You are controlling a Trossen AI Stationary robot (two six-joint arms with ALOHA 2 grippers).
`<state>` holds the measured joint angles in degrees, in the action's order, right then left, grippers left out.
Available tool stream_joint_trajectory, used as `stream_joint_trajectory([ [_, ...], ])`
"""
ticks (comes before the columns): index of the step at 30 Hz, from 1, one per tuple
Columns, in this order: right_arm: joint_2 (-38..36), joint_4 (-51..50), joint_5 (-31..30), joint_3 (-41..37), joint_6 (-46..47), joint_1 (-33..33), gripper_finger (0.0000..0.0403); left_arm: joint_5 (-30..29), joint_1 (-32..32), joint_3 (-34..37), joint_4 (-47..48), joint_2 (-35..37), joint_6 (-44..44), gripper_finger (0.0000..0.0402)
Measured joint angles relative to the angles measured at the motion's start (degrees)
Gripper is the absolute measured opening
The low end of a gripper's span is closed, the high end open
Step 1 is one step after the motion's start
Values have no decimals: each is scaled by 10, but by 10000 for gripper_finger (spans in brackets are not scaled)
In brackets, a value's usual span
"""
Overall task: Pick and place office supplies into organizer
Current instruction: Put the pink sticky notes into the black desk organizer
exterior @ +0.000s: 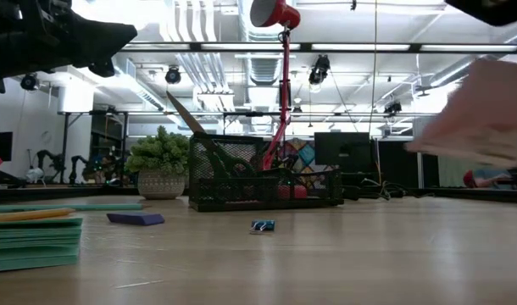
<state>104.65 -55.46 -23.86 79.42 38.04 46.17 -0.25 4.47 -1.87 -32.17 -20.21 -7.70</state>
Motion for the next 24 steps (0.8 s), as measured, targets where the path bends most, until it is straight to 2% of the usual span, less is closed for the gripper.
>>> stream_joint_trajectory([
  [7, -16, -1, -47, 0, -121, -35, 8, 0, 0, 0, -3, 0, 0, 22],
  [24, -22, 0, -47, 0, -416, -213, 8, 0, 0, 0, -3, 0, 0, 22],
])
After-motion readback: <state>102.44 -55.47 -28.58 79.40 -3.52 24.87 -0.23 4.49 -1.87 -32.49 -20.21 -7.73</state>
